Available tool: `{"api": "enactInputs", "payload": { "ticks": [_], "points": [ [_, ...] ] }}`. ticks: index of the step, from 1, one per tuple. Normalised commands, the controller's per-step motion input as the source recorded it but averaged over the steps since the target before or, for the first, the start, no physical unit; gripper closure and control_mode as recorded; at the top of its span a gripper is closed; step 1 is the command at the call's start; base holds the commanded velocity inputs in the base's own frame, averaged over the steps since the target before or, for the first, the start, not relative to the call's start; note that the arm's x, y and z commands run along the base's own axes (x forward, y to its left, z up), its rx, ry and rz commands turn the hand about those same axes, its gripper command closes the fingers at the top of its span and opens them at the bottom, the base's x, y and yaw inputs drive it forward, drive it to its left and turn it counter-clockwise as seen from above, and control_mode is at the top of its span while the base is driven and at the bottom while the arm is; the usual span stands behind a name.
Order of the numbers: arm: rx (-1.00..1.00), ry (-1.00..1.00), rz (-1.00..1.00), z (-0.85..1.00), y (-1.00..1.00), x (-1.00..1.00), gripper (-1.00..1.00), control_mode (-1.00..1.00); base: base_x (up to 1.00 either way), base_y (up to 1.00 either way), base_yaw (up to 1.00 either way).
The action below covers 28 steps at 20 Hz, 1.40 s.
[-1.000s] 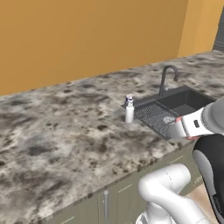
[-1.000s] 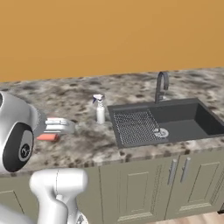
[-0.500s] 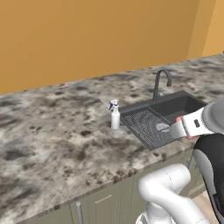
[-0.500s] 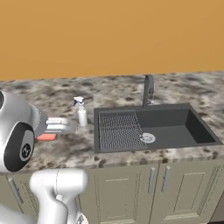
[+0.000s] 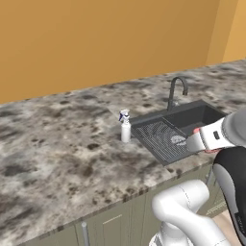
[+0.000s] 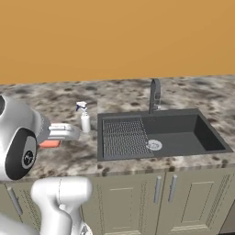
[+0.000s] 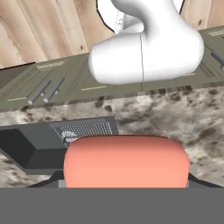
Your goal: Locate and retrieve the bar soap and spray from the cabinet. Place them next to the sink.
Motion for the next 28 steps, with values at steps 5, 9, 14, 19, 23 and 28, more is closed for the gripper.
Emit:
{"api": "enactInputs", "payload": {
  "ticks": [5, 9, 14, 19, 23, 28],
  "points": [
    [0.00, 0.00, 0.00, 0.00, 0.00, 0.00, 1.00, 1.00, 0.00, 0.00, 0.00],
    [-0.01, 0.05, 0.00, -0.06, 0.08, 0.06, 1.00, -1.00, 0.06, 0.06, 0.00],
    [-0.02, 0.27, 0.05, -0.39, 0.44, 0.40, 1.00, -1.00, 0.00, 0.00, 0.00],
    [-0.03, 0.31, 0.05, -0.68, 0.42, 0.71, 1.00, -1.00, 0.00, 0.00, 0.00],
    [0.00, 0.27, 0.07, -0.77, 0.11, 0.99, 1.00, -1.00, 0.00, 0.00, 0.00],
    [0.01, 0.09, 0.08, -0.53, -0.06, 1.00, 1.00, -1.00, 0.00, 0.00, 0.00]
  ]
}}
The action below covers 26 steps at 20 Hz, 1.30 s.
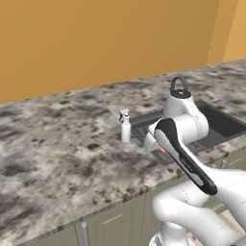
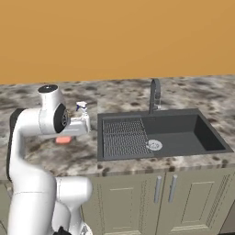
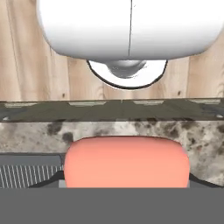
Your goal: Locate and retrieve the bar soap and spray from the cabinet. Place them next to the sink.
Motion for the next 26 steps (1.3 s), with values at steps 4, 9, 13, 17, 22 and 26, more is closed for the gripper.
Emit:
{"api": "enactInputs", "payload": {
  "ticks": [4, 9, 13, 17, 22, 26],
  "points": [
    [0.00, 0.00, 0.05, -0.49, 0.00, 1.00, 1.00, -1.00, 0.00, 0.00, 0.00],
    [-0.05, 0.02, 0.02, -0.68, 0.14, 0.81, 1.00, -1.00, 0.00, 0.00, 0.00],
    [-0.05, 0.02, 0.02, -0.69, 0.00, 0.59, 1.00, -1.00, 0.00, 0.00, 0.00],
    [0.00, 0.00, 0.01, -0.20, -0.01, 0.28, 1.00, -1.00, 0.00, 0.00, 0.00],
    [0.01, 0.00, 0.00, -0.40, 0.00, 0.28, 1.00, -1.00, 0.00, 0.00, 0.00],
    [0.00, -0.05, 0.00, -0.47, 0.00, 0.32, 1.00, -1.00, 0.00, 0.00, 0.00]
  ]
}}
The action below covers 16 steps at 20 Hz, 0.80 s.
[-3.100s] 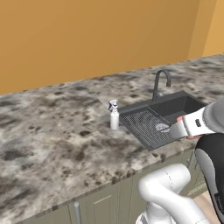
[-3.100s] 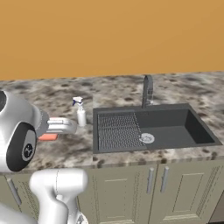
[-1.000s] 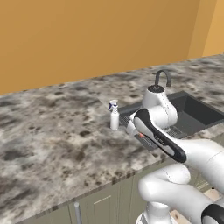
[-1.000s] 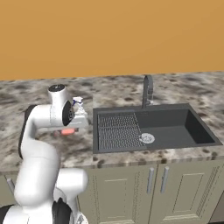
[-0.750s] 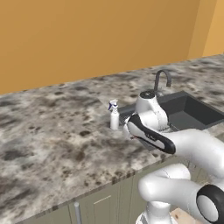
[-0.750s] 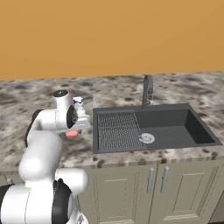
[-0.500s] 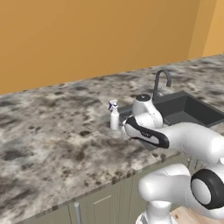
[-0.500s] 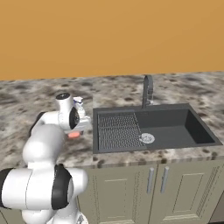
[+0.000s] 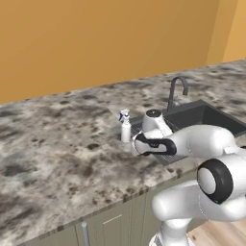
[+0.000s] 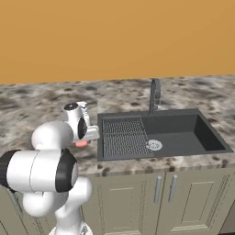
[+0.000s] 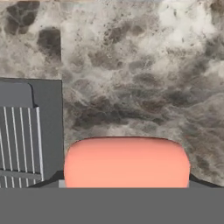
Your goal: Locate and retrieve the bar soap and spray from the cabinet. Place them next to the sink.
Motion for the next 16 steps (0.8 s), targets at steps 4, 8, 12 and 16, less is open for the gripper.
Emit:
{"api": "enactInputs", "payload": {
  "ticks": [4, 8, 12, 16],
  "points": [
    [0.00, -0.08, 0.00, -0.34, 0.00, 0.38, 1.00, -1.00, 0.00, 0.00, 0.00],
    [0.00, -0.05, 0.00, -0.30, 0.00, 0.27, 1.00, -1.00, 0.00, 0.00, 0.00],
    [0.02, -0.07, 0.00, -0.26, 0.00, 0.22, 1.00, -1.00, 0.00, 0.00, 0.00],
    [0.03, -0.06, 0.00, -0.15, 0.00, 0.11, -1.00, -1.00, 0.00, 0.00, 0.00]
  ]
}}
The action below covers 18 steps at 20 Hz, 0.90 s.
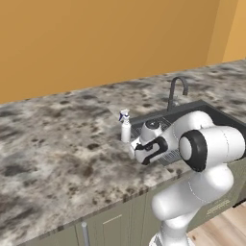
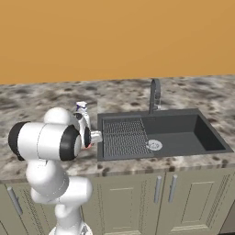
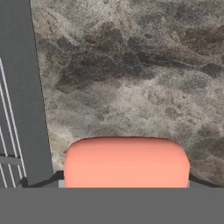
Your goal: Locate and retrieve the bar soap and spray from the cabinet. Place them next to the sink.
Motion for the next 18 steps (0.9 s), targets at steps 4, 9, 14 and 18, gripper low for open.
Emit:
{"api": "enactInputs", "payload": {
  "ticks": [4, 9, 14, 18],
  "points": [
    [0.02, -0.01, 0.01, -0.06, -0.03, 0.06, -1.00, -1.00, 0.00, 0.00, 0.00],
    [0.00, 0.00, 0.00, 0.00, 0.00, 0.00, -1.00, -1.00, 0.00, 0.00, 0.00],
    [0.00, 0.00, 0.00, 0.01, -0.01, 0.00, -1.00, -1.00, 0.00, 0.00, 0.00],
    [0.00, 0.08, 0.04, 0.80, -0.05, -0.28, -1.00, -1.00, 0.00, 0.00, 0.00]
  ]
}}
